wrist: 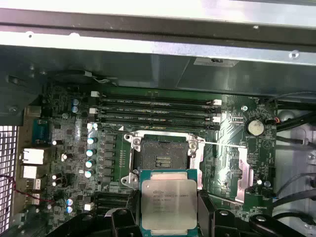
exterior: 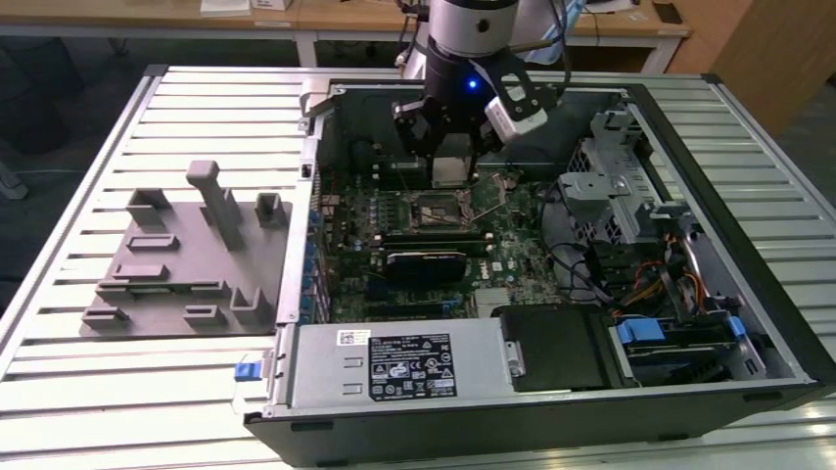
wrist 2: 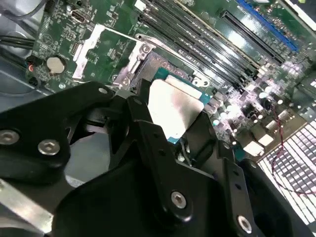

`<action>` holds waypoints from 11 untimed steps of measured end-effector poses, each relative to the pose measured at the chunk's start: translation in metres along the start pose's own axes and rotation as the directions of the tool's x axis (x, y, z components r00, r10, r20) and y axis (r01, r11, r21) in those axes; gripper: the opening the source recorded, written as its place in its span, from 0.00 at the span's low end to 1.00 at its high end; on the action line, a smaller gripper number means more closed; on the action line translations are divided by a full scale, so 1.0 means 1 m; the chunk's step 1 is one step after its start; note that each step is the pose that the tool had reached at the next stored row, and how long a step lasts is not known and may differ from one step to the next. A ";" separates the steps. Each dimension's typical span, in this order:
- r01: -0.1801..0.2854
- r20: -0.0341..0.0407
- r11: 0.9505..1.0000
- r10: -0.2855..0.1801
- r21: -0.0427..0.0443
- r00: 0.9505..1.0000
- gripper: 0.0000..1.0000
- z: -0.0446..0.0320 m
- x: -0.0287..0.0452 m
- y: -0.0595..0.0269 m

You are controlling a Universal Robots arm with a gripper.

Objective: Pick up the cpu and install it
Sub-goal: 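Place the cpu into insertion slot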

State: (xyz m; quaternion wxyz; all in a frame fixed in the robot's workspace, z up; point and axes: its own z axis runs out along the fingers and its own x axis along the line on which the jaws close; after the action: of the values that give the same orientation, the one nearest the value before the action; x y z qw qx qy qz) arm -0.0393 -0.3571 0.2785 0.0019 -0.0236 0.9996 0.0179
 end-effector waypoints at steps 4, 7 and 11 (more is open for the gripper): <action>0.000 0.000 1.000 0.000 0.000 1.000 0.54 0.0005 0.0000 0.0000; 0.000 0.000 1.000 0.000 0.000 1.000 0.54 -0.0002 0.0000 0.0000; 0.000 0.000 1.000 0.000 0.000 1.000 0.54 -0.0004 0.0000 0.0000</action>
State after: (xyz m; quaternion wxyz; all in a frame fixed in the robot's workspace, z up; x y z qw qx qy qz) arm -0.0393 -0.3571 0.2789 0.0019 -0.0236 0.9996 0.0180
